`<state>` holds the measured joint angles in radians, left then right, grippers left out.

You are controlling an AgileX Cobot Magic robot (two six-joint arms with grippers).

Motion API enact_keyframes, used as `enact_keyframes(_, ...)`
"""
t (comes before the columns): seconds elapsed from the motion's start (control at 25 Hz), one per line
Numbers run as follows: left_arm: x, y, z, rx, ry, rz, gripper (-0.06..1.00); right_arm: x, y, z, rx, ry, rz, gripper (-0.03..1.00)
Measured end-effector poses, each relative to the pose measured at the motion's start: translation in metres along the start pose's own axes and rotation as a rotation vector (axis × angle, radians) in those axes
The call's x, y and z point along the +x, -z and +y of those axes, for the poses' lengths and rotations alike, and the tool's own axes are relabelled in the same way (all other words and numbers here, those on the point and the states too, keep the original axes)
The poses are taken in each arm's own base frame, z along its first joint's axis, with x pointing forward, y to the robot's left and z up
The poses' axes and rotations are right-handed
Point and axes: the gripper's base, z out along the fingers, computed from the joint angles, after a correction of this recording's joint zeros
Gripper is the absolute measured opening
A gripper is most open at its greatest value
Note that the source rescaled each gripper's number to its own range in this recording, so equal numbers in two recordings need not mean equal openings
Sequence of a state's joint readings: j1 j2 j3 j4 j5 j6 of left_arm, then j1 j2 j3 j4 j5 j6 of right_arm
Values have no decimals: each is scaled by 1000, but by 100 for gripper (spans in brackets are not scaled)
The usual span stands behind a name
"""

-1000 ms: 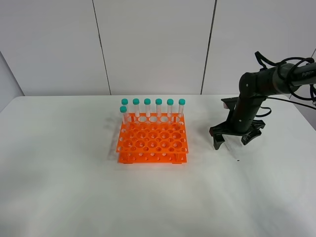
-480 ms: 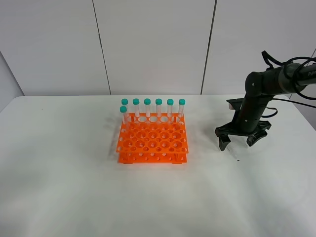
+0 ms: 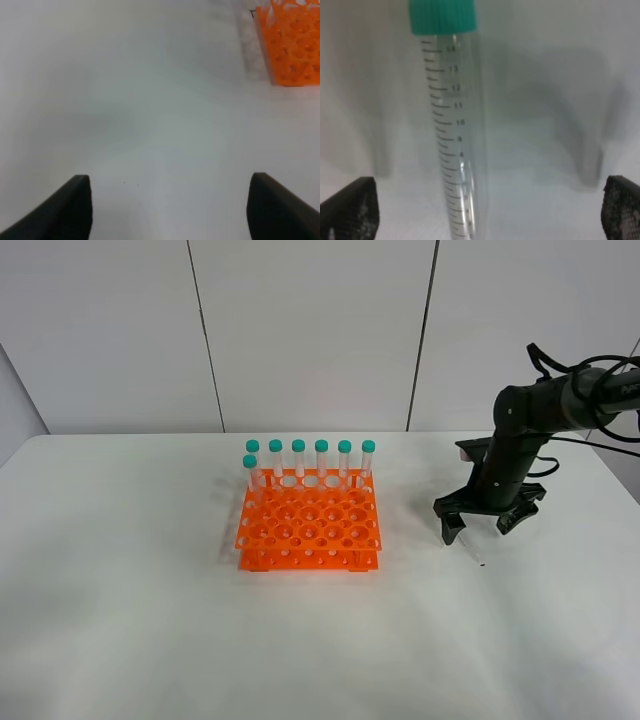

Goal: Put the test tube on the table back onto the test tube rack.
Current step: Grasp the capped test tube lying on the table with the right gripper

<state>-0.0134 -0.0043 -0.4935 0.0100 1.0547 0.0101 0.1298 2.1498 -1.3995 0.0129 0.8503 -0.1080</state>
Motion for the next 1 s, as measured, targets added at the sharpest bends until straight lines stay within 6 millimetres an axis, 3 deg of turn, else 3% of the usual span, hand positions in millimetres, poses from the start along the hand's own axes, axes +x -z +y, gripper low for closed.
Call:
enact_keyframes(0.2,0,0,0,0,0,0,94,-1,0,10,1,32,0,98)
enact_keyframes(0.6,0,0,0,0,0,0,94,1,-11,7,5,21,42,94)
enact_keyframes(0.68,0,0,0,0,0,0,94,0,-11,7,5,21,37,81)
enact_keyframes(0.8,0,0,0,0,0,0,94,0,-12,7,6,21,33,48)
enact_keyframes(0.92,0,0,0,0,0,0,94,-1,-12,7,2,18,22,1)
enact_keyframes(1.0,0,0,0,0,0,0,94,-2,-12,8,-3,21,13,1)
